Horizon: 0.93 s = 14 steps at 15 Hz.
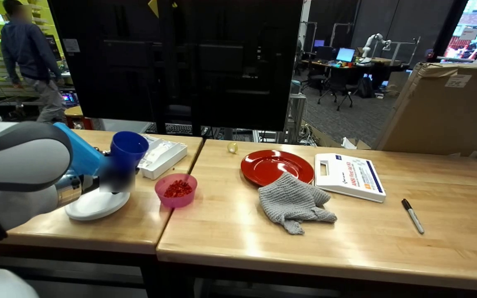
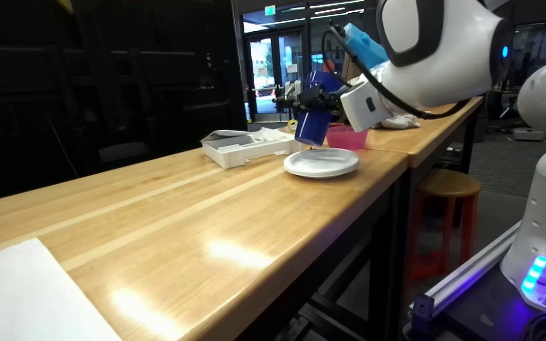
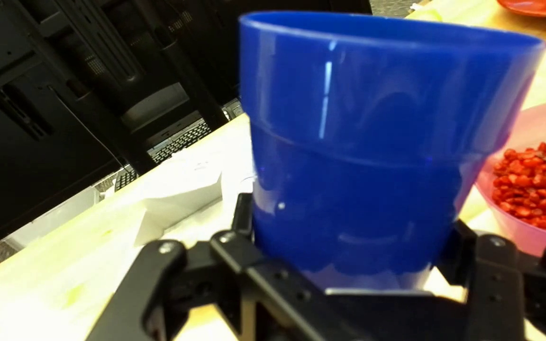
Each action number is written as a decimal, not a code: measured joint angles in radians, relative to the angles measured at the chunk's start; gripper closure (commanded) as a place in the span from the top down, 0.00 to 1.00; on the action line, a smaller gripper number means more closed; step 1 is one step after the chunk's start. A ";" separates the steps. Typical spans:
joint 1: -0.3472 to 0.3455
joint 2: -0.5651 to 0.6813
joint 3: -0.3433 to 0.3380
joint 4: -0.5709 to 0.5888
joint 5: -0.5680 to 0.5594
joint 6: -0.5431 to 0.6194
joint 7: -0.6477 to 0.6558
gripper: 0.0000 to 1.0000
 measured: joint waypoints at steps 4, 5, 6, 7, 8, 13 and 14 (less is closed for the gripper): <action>0.001 -0.034 0.026 0.000 -0.015 0.028 0.067 0.58; 0.002 -0.046 0.035 0.001 -0.015 0.037 0.080 0.58; 0.003 -0.060 0.045 0.001 -0.018 0.048 0.094 0.58; 0.006 -0.073 0.056 0.001 -0.023 0.057 0.109 0.58; 0.010 -0.085 0.067 0.001 -0.030 0.066 0.123 0.58; 0.042 -0.109 0.110 0.001 -0.073 0.092 0.175 0.58; 0.047 -0.110 0.114 0.001 -0.082 0.097 0.176 0.58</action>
